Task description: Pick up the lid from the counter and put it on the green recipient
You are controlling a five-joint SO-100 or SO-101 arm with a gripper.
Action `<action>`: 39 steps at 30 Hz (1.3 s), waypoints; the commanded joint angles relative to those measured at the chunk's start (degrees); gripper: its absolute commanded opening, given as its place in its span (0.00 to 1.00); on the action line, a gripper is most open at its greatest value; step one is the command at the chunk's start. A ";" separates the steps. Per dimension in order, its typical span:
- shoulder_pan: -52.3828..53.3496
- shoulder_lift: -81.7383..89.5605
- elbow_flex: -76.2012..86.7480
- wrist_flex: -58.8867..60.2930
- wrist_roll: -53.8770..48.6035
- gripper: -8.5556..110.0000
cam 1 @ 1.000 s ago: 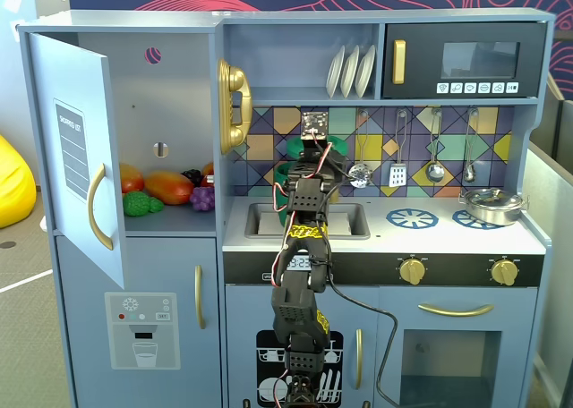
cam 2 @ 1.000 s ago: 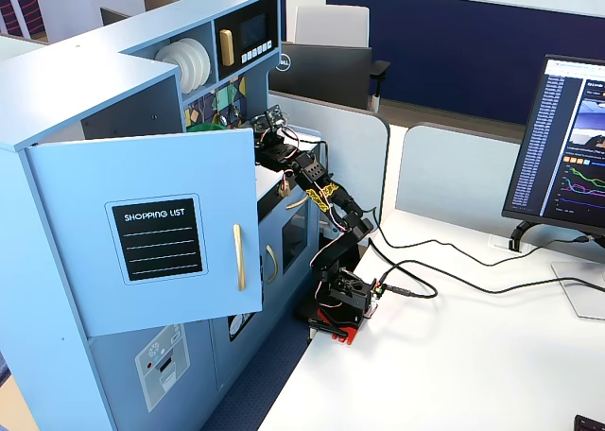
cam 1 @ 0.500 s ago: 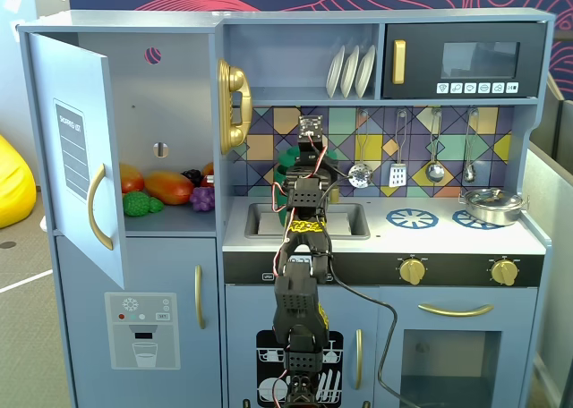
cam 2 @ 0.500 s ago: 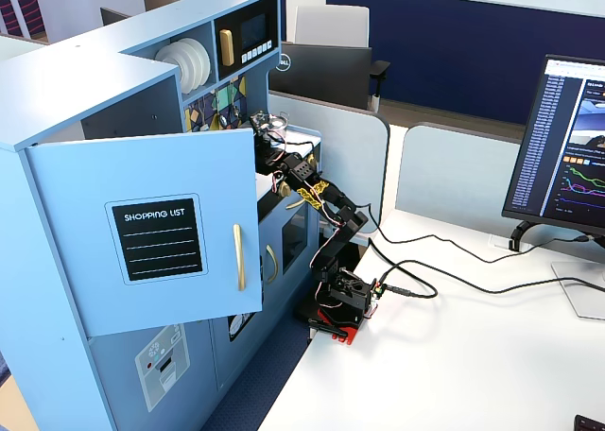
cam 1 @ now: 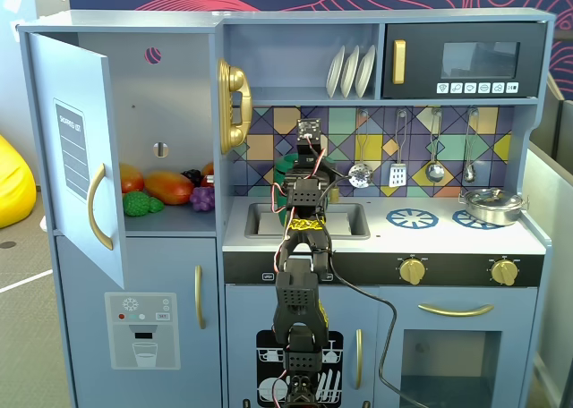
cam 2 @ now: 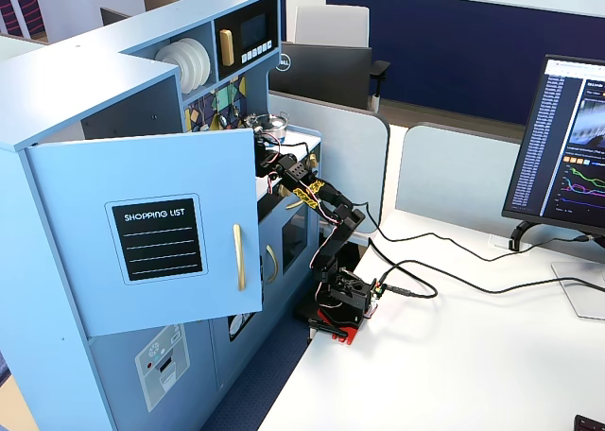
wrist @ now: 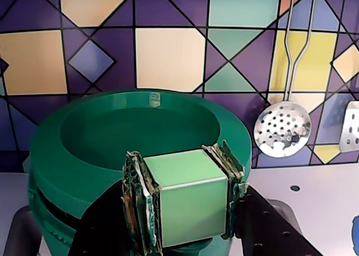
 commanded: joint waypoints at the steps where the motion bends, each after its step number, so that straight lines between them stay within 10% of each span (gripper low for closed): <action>1: -0.88 2.55 -3.25 -1.85 -1.23 0.07; 16: -0.70 7.38 2.72 -0.09 -2.46 0.07; 23: 0.88 8.61 4.75 -2.90 -2.11 0.35; 31: 0.44 11.25 3.16 -4.92 -2.46 0.38; 39: 0.97 34.37 17.31 14.33 -1.41 0.36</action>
